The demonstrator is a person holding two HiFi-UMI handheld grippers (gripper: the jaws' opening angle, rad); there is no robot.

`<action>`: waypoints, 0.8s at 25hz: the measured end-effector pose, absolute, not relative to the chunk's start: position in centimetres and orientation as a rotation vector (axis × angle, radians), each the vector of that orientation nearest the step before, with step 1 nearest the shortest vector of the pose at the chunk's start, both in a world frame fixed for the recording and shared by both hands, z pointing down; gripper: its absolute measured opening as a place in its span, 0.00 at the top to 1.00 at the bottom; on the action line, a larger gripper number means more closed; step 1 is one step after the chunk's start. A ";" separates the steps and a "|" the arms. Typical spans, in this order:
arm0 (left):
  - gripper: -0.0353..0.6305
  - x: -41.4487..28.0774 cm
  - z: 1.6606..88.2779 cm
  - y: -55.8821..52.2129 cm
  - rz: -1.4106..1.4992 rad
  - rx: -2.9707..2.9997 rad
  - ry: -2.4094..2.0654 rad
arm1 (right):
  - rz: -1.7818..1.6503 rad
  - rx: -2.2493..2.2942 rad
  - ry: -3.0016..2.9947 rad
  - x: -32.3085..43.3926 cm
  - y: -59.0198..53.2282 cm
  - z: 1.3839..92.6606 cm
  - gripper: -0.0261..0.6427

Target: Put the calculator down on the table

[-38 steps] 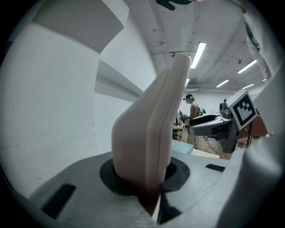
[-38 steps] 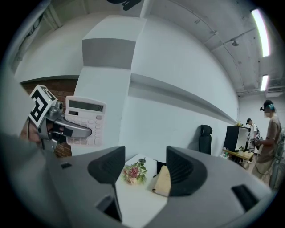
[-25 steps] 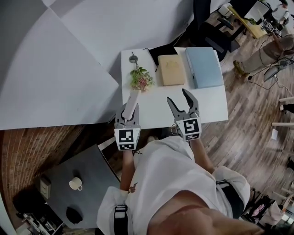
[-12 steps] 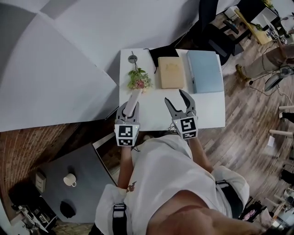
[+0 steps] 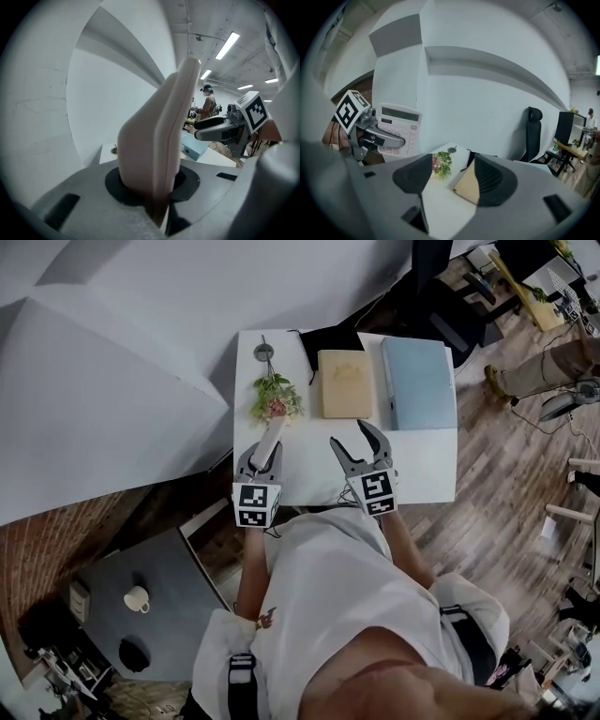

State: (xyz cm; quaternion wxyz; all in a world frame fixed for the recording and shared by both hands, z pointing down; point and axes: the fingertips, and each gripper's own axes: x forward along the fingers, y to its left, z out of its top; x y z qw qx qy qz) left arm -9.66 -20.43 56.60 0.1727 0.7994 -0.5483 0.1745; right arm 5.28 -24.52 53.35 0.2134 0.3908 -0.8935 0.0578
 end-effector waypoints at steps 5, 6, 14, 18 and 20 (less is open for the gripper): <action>0.84 -9.2 59.1 -20.6 0.496 2.224 -1.505 | 0.210 1.047 -2.452 5.5 -24.8 55.5 0.54; 0.84 -9.2 59.6 -20.4 0.494 2.214 -1.487 | 0.225 1.044 -2.445 5.5 -24.7 56.0 0.54; 0.84 -8.9 63.7 -19.8 0.496 2.185 -1.294 | 0.324 1.055 -2.369 4.7 -23.2 59.2 0.56; 0.84 -8.3 65.5 -19.4 0.487 2.171 -1.208 | 0.364 1.056 -2.330 4.8 -22.3 60.7 0.56; 0.84 -8.0 66.5 -19.1 0.485 2.156 -1.171 | 0.383 1.050 -2.313 4.7 -21.9 61.4 0.56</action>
